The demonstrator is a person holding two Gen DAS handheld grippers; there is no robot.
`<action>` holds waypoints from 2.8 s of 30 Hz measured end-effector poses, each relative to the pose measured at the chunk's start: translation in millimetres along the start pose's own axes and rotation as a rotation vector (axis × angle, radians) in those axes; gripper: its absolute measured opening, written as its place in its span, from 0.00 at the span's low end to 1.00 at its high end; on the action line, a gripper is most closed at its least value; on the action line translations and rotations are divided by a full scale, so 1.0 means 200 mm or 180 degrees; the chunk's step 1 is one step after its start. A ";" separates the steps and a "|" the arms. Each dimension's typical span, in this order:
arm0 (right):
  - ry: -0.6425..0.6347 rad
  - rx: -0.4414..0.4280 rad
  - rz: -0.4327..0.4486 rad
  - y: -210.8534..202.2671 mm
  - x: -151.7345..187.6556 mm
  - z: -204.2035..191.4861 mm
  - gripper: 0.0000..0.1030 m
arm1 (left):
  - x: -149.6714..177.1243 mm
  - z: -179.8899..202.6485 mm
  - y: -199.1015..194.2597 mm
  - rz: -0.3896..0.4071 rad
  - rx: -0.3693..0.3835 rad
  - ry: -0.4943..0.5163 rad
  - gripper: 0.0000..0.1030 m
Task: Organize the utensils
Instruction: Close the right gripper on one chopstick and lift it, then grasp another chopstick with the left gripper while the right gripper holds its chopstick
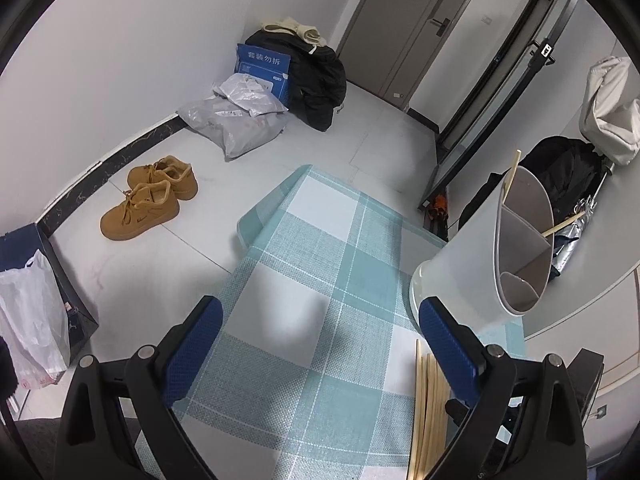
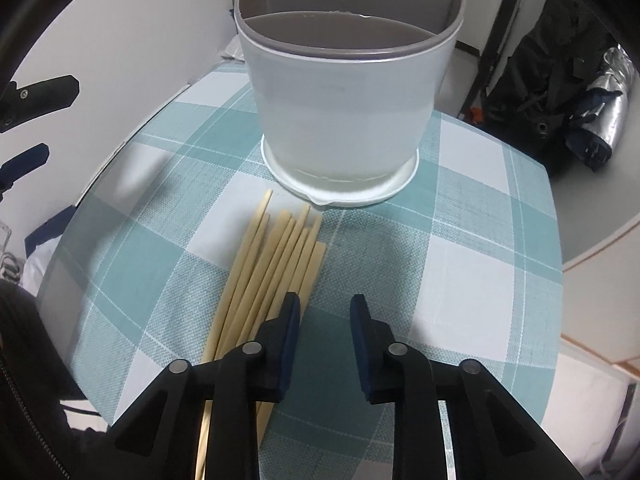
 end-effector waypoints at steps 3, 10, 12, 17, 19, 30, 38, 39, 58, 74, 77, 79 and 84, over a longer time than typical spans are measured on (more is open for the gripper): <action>-0.0067 0.0101 -0.0016 0.01 -0.01 -0.01 0.23 | 0.00 -0.01 0.00 -0.0005 -0.0003 -0.0039 0.93; 0.0075 0.0137 -0.0113 0.02 -0.01 -0.04 0.21 | 0.00 -0.04 0.00 0.0000 0.0001 -0.0135 0.93; 0.0118 0.0167 -0.0072 0.01 -0.01 -0.05 0.21 | -0.01 -0.05 -0.02 0.0049 -0.0010 -0.0162 0.93; 0.0010 0.0113 -0.0072 0.01 0.01 -0.07 0.06 | 0.00 -0.07 0.00 -0.0017 0.0005 -0.0231 0.93; -0.0103 0.0121 -0.0090 0.00 0.03 -0.08 0.05 | 0.00 -0.07 0.00 -0.0019 0.0012 -0.0244 0.93; -0.0167 -0.0114 -0.0217 -0.01 0.07 -0.06 0.09 | 0.00 -0.09 -0.01 0.0007 -0.0004 -0.0270 0.93; -0.0070 -0.0189 -0.0151 0.04 -0.03 -0.05 0.06 | 0.03 -0.08 0.04 -0.0101 0.0124 -0.0166 0.93; -0.0018 -0.0233 -0.0153 0.04 -0.04 -0.04 0.05 | 0.03 -0.07 0.04 -0.0107 0.0133 -0.0157 0.93; 0.2216 -0.1728 0.0913 -0.24 -0.12 0.61 0.05 | 0.40 0.32 0.23 -0.1036 -0.0038 0.1052 0.93; 0.2302 -0.1719 0.1348 -0.37 -0.03 0.79 0.05 | 0.48 0.32 0.24 -0.1193 -0.0437 0.1417 0.93; 0.2307 -0.1754 0.1393 -0.40 -0.03 0.80 0.05 | 0.45 0.31 0.26 -0.1184 -0.0464 0.1413 0.93; 0.2318 -0.1791 0.1421 -0.41 -0.02 0.81 0.05 | 0.44 0.33 0.28 -0.1202 -0.0484 0.1413 0.93; 0.2346 -0.1811 0.1406 -0.42 -0.02 0.82 0.05 | 0.36 0.36 0.34 -0.1120 -0.0718 0.1456 0.93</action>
Point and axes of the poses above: each gripper's, at about its wrist camera, not at the fingertips, and y roughly the way its jaws point, z to its right, x to its underside, the point moved 6 cm from there along y, roughly the way its jaws point, and after that the axes turned 5 degrees about y, right-handed, at the moved point
